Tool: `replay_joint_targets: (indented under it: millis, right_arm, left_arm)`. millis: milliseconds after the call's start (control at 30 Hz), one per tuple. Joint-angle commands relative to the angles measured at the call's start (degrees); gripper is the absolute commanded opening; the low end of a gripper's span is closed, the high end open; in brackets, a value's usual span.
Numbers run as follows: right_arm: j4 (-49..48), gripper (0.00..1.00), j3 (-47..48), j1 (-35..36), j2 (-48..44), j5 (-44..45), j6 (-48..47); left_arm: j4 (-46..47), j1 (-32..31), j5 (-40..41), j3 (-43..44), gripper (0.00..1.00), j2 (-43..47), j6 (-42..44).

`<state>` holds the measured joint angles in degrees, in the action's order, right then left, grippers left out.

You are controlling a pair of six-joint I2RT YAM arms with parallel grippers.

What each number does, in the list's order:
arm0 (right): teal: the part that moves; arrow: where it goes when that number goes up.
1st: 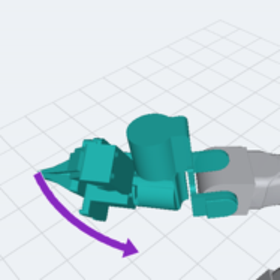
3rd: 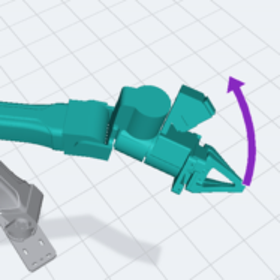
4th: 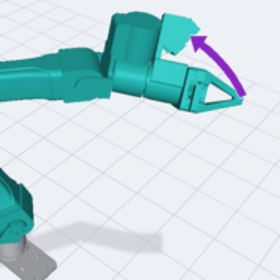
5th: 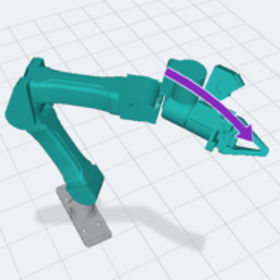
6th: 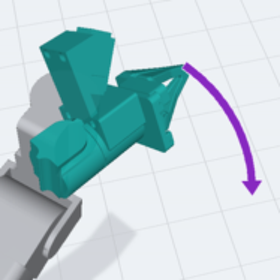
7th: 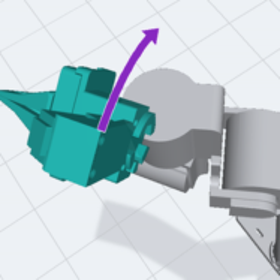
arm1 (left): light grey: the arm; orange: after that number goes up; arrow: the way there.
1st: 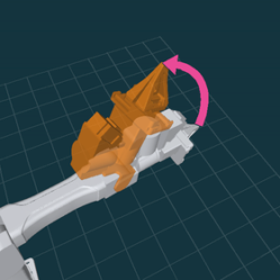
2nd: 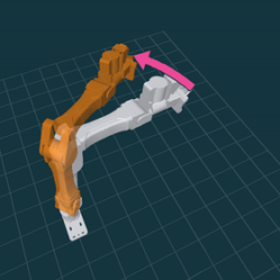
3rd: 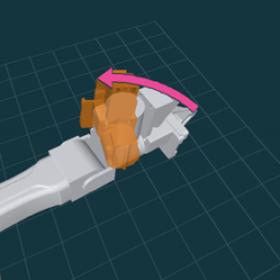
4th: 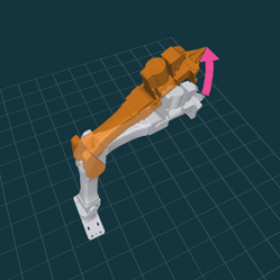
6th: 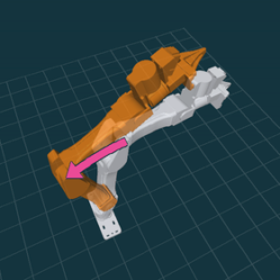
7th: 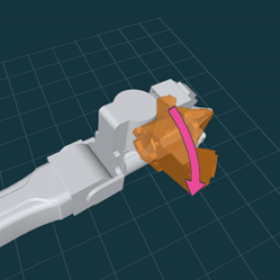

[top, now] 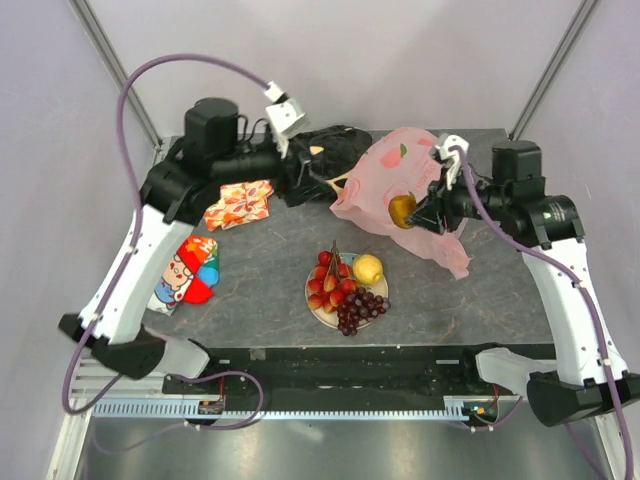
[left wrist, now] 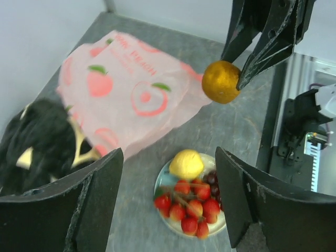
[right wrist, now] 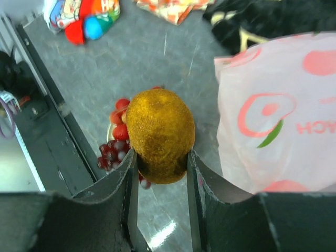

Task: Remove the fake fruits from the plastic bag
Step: Place the fake fruit on the plate.

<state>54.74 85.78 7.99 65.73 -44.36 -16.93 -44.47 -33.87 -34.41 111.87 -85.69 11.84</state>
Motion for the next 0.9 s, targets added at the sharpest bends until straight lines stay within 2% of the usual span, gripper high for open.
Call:
replay_joint_targets:
  millis: [0, 33, 167, 233, 333, 533, 867]
  right_arm:
    - [3.0, 0.15, -2.5, 7.4, 2.0, 8.7, -5.0]
    - [3.8, 0.15, -3.4, 9.0, 3.1, 9.5, -7.1]
    - [6.0, 0.15, -7.2, 17.9, 5.3, 11.9, -10.0]
    - [4.7, 0.15, -8.9, 19.7, 6.2, 12.3, -8.7]
    - [2.6, 0.15, -10.9, 19.7, 7.9, 10.3, -4.6]
    - [-1.1, 0.16, -16.4, 19.9, 11.7, 12.0, 3.1]
    - [-6.7, 0.23, -16.5, 19.9, 17.4, 12.1, 10.9]
  left_arm:
    - [-2.4, 3.6, 7.9, -13.9, 0.79, 7.0, -2.7]
    - [-2.6, 4.2, 8.0, -18.0, 0.79, 11.6, -2.4]
    - [-4.0, 6.3, 5.6, -25.1, 0.79, 20.2, 0.4]
    - [-5.0, 11.1, 3.7, -26.5, 0.79, 21.7, -0.3]
    - [-5.1, 17.1, 0.7, -26.1, 0.79, 23.3, -2.3]
    - [-4.7, 24.3, -6.2, -25.4, 0.77, 23.7, -2.9]
    - [-3.2, 28.4, -8.0, -27.4, 0.77, 25.5, -4.5]
